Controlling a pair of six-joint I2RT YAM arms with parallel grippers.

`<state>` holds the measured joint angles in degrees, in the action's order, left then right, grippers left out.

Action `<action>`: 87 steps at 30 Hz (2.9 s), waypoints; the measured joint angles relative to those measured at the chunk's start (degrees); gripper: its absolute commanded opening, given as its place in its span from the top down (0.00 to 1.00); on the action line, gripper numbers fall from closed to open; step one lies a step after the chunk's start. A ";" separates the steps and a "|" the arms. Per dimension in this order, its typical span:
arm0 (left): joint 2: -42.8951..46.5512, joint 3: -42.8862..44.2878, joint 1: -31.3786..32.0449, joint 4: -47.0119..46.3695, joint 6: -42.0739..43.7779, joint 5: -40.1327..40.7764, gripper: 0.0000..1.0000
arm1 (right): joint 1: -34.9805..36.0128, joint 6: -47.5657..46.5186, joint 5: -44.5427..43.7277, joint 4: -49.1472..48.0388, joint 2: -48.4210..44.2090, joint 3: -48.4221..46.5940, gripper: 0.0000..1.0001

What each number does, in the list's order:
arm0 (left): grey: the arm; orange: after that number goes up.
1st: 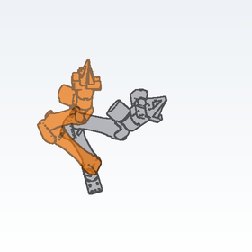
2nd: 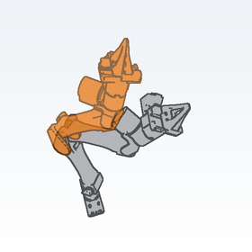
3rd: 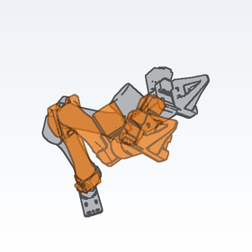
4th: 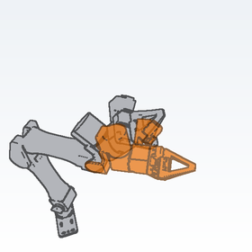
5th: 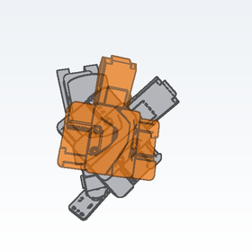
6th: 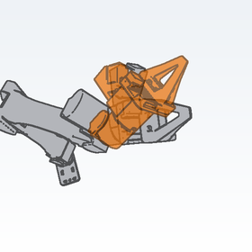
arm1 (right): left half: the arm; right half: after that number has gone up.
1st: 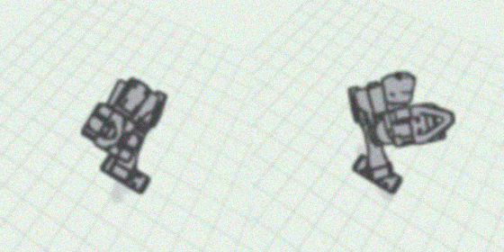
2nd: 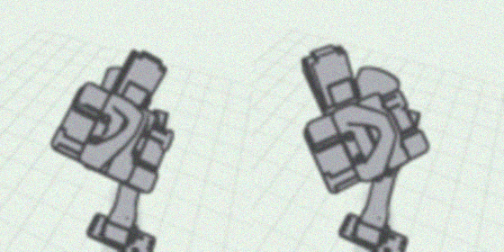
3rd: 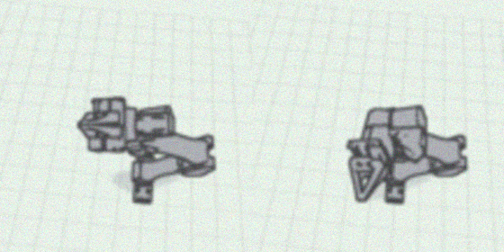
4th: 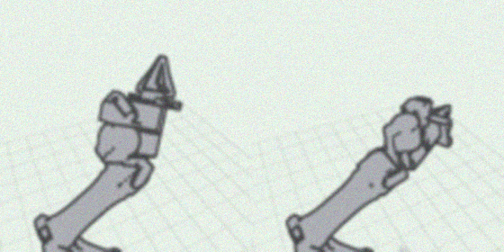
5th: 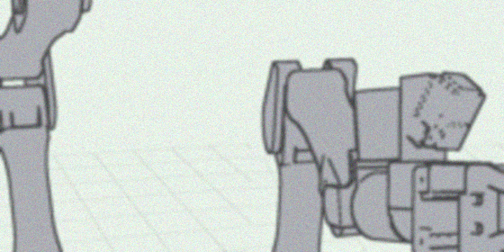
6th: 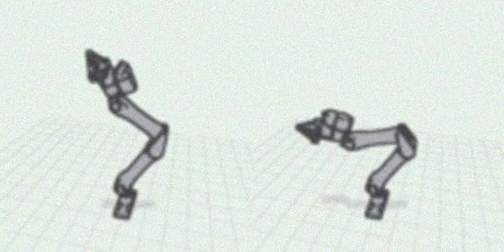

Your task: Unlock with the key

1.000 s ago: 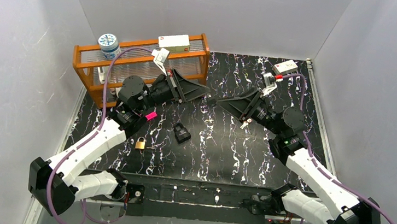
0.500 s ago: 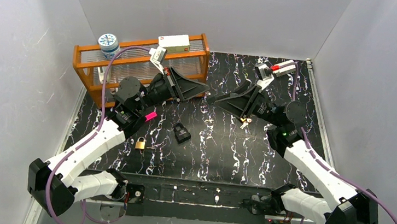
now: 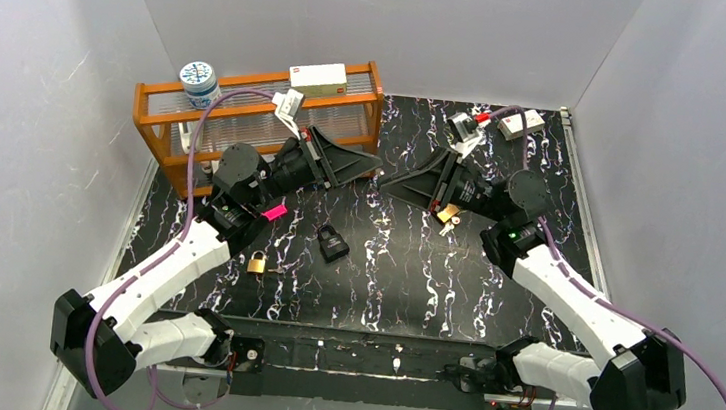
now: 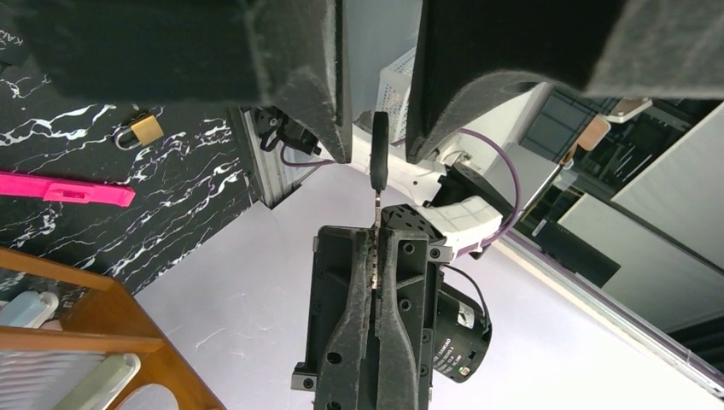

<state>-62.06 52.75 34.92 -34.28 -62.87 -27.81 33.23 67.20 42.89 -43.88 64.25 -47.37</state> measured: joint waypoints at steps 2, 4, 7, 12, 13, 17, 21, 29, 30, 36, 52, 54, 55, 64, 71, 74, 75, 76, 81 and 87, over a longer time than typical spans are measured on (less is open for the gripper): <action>0.00 -0.33 0.00 -0.11 0.07 0.17 1.00 | 0.31 -0.15 0.26 0.50 0.59 -0.61 0.73; 0.00 -0.76 0.00 -0.04 0.07 0.22 1.00 | 0.55 -0.37 0.42 0.59 1.09 -0.92 0.78; 0.00 -0.85 0.00 -0.02 0.28 0.26 1.00 | 0.55 -0.48 0.37 0.94 1.57 -0.92 0.93; 0.26 -1.18 0.00 -0.20 0.70 0.63 0.49 | 0.55 -0.87 0.13 1.14 1.66 -0.92 0.99; 0.46 -1.29 0.00 0.07 0.90 0.90 0.33 | 0.61 -1.07 -0.17 1.14 1.66 -0.90 0.99; 1.60 -1.33 0.00 4.39 2.51 3.63 0.05 | 0.61 -2.12 -2.10 1.70 0.87 -0.26 0.99; 4.94 -0.44 0.02 17.42 6.29 12.39 0.02 | 0.61 -6.03 -5.92 7.32 -2.03 0.39 0.99; 5.86 5.29 -0.04 45.33 10.58 31.65 0.04 | 0.63 -14.58 -16.33 23.21 -6.51 2.58 0.99; 4.72 5.29 -0.07 47.95 10.54 33.00 0.04 | 0.63 -15.15 -17.31 24.59 -6.64 3.63 0.99; -8.02 1.68 -0.07 56.65 7.45 35.34 0.05 | 0.63 -16.46 -23.12 32.63 -7.87 11.50 0.99; -36.09 8.15 3.02 62.64 2.34 36.52 0.13 | 0.02 -19.43 -32.41 41.03 -14.27 18.27 0.99; -37.35 9.73 3.80 63.08 1.68 36.98 0.22 | -0.17 -19.63 -32.52 41.05 -14.27 18.27 0.99; -37.88 10.29 4.04 63.34 1.38 37.18 0.27 | -0.24 -19.65 -32.54 41.05 -14.27 18.29 0.99; -40.50 13.64 4.59 69.35 2.82 38.53 0.83 | -1.31 -19.82 -32.52 41.31 -14.93 20.41 0.99; -47.17 25.66 6.12 83.36 9.60 41.16 1.00 | -1.75 -19.80 -32.46 41.57 -18.21 21.79 0.99; -49.57 33.62 8.33 90.47 10.43 45.40 1.00 | -1.86 -19.78 -32.30 41.57 -18.95 22.43 0.99; -49.79 35.63 8.94 92.61 10.32 46.88 1.00 | -2.01 -19.78 -32.24 41.62 -18.95 22.60 0.99; -49.88 37.05 9.49 94.49 10.03 48.19 1.00 | -2.01 -19.78 -32.11 41.59 -18.93 22.75 0.99; -50.49 41.29 11.72 105.68 7.21 56.46 1.00 | -2.16 -19.76 -31.54 41.70 -18.93 22.88 0.99; -50.95 41.53 12.09 112.17 3.91 61.70 1.00 | -2.16 -19.43 -30.53 41.68 -18.95 22.91 0.99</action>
<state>-113.01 94.28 47.00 77.89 -58.96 33.89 31.07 47.77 12.36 -2.20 45.30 -24.47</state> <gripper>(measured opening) 0.552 0.066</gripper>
